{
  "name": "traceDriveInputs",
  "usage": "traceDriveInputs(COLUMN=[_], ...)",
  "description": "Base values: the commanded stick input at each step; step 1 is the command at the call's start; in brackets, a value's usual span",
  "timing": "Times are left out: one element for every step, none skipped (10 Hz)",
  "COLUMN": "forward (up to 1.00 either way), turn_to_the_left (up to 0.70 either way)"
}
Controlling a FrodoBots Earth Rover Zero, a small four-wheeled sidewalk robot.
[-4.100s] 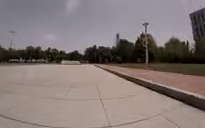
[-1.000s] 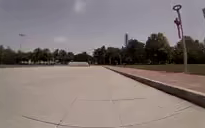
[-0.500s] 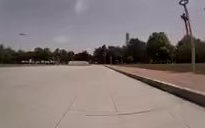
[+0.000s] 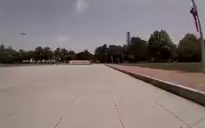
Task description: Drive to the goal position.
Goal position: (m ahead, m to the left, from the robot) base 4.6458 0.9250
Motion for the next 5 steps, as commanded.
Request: traceDriveInputs(forward=[1.0,1.0,1.0,1.0,1.0], turn_to_the_left=[0.0,0.0,0.0,0.0,0.0])
